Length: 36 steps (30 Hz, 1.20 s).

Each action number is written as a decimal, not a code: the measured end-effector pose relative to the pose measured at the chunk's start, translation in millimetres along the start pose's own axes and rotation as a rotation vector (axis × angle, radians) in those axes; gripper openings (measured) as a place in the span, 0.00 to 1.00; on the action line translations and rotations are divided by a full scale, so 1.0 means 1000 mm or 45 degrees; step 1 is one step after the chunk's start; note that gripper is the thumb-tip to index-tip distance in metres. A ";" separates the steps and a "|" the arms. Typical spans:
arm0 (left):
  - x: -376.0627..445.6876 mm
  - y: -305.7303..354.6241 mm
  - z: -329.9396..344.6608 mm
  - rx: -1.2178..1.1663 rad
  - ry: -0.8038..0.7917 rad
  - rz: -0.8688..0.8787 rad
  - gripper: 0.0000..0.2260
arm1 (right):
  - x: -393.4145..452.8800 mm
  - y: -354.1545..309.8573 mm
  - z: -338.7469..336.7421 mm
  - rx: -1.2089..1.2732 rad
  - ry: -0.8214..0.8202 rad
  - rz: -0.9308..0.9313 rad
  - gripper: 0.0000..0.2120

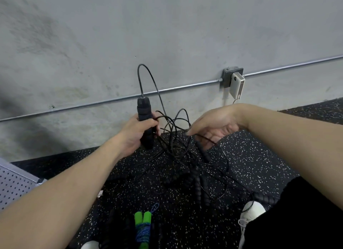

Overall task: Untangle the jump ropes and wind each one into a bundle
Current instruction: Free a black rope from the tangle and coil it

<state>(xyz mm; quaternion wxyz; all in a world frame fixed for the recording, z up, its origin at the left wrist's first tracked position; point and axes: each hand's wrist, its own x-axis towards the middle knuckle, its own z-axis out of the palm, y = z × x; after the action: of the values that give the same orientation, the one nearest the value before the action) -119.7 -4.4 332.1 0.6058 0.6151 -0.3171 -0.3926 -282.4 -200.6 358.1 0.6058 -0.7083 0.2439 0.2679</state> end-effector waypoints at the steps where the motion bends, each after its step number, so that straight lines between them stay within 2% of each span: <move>1: 0.000 -0.001 0.002 -0.003 -0.007 -0.002 0.07 | 0.005 -0.003 0.007 0.050 -0.030 -0.034 0.16; 3: -0.001 -0.002 0.005 0.023 -0.014 -0.018 0.08 | 0.013 -0.009 0.020 0.170 -0.008 -0.110 0.14; 6: -0.003 -0.002 0.003 0.049 -0.016 -0.047 0.09 | 0.024 -0.011 0.021 0.315 0.193 -0.175 0.17; 8: -0.003 -0.001 -0.005 0.043 -0.005 -0.081 0.07 | 0.024 -0.010 0.016 0.316 0.240 -0.178 0.18; 10: -0.003 0.001 -0.014 0.023 0.046 -0.119 0.05 | 0.019 -0.009 0.009 0.287 0.277 -0.171 0.09; 12: -0.004 0.003 -0.021 0.017 0.071 -0.137 0.04 | 0.017 -0.007 0.001 0.276 0.352 -0.183 0.12; 15: -0.005 0.007 -0.025 -0.060 0.038 -0.126 0.04 | 0.018 -0.001 0.000 0.217 0.307 -0.135 0.13; 18: -0.001 0.006 -0.024 -0.164 0.101 -0.069 0.08 | 0.025 0.001 0.017 0.036 0.222 -0.043 0.11; 21: -0.002 0.006 -0.018 -0.242 0.061 -0.066 0.07 | 0.036 -0.004 0.029 0.105 0.254 -0.093 0.09; 23: -0.003 0.008 -0.012 -0.278 0.048 -0.056 0.07 | 0.042 -0.005 0.034 0.172 0.194 -0.085 0.06; 27: -0.006 0.012 -0.009 -0.268 0.000 -0.043 0.08 | 0.060 0.002 0.043 0.217 0.106 -0.038 0.17; 30: -0.007 0.013 -0.005 -0.273 -0.031 -0.053 0.08 | 0.073 0.000 0.054 0.284 0.176 -0.020 0.15; 33: -0.009 0.013 -0.006 -0.260 -0.037 -0.076 0.07 | 0.079 -0.010 0.064 0.480 0.194 -0.120 0.15; 36: -0.010 0.015 -0.013 -0.253 0.087 -0.070 0.07 | 0.093 -0.014 0.064 0.691 0.368 -0.202 0.18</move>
<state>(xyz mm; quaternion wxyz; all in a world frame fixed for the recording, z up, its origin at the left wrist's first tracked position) -112.4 9.8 347.0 0.6633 0.5734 -0.2389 -0.4173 -209.9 -137.5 298.1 0.7507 -0.5683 0.3343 0.0415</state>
